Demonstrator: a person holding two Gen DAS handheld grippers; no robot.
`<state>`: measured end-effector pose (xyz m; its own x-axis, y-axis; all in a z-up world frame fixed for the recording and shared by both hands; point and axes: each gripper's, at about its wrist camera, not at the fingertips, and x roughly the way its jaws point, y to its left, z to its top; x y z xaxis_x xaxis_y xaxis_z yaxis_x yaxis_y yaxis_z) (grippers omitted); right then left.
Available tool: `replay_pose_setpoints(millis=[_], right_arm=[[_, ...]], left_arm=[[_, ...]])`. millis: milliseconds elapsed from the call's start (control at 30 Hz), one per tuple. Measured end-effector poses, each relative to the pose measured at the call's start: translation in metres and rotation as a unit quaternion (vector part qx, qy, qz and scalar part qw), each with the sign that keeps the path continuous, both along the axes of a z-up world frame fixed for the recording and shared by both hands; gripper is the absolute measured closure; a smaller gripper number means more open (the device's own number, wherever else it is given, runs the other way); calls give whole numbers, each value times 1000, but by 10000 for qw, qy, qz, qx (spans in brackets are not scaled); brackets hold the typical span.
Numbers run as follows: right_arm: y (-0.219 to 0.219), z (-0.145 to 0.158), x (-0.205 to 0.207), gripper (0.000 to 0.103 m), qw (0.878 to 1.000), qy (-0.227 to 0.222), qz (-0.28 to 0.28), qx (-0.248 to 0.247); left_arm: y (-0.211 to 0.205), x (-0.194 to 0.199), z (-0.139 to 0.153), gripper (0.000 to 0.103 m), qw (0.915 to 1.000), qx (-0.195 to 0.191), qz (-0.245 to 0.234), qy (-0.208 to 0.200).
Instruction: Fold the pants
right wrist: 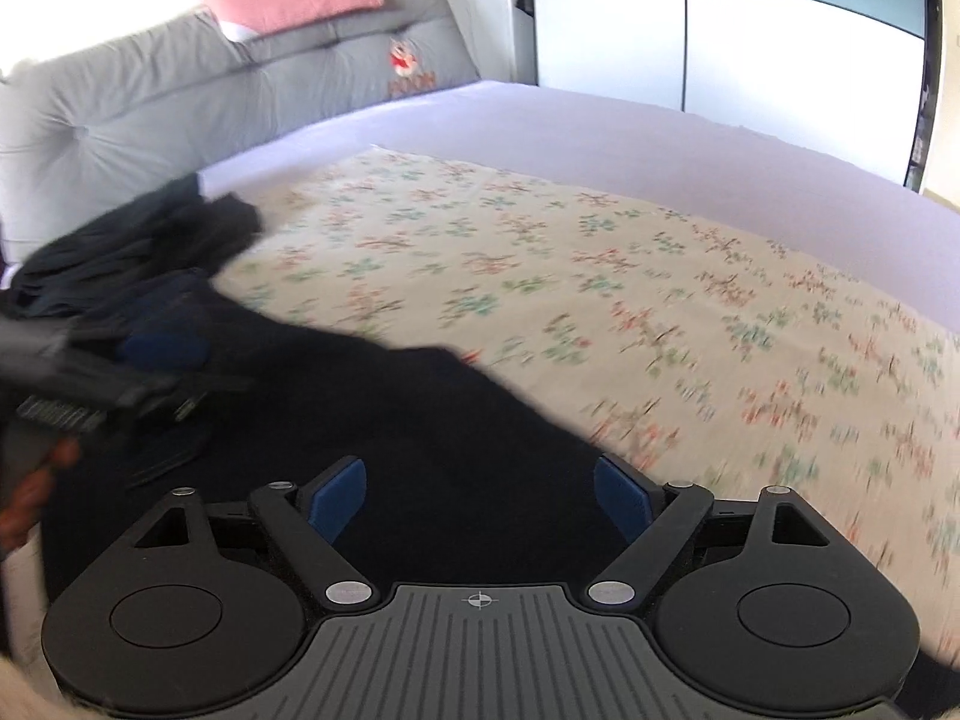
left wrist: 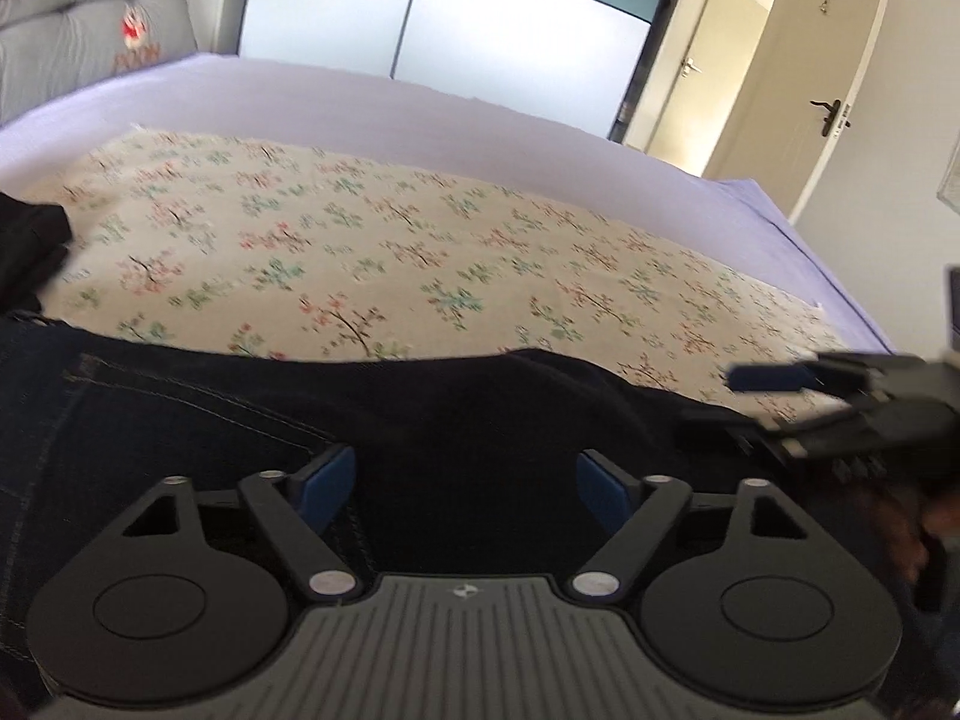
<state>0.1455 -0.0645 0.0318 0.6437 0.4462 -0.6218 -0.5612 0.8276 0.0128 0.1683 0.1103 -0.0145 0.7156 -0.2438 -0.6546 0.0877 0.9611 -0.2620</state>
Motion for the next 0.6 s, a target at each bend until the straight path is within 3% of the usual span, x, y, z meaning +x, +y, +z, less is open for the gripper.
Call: replay_pose_setpoints(millis=[200,367,433,500,600], right_arm=[[9,-13,48,21,9992,390,21,9],[13,-25,68,26,9954,845,28,457],[15,-29,72,40,9931,1015,15,584],[15,-30,71,81,9918,1094,33,664],[11,-20,60,96,9919,924,101,871]], left_arm=[[-1,6,-10,0,9990,16,-199,393],[0,9,-13,1,9979,119,-223,599],[0,9,-13,1,9975,138,-216,666],[2,11,-13,1,9972,107,-201,709],[9,11,-11,1,9970,-168,-121,746]])
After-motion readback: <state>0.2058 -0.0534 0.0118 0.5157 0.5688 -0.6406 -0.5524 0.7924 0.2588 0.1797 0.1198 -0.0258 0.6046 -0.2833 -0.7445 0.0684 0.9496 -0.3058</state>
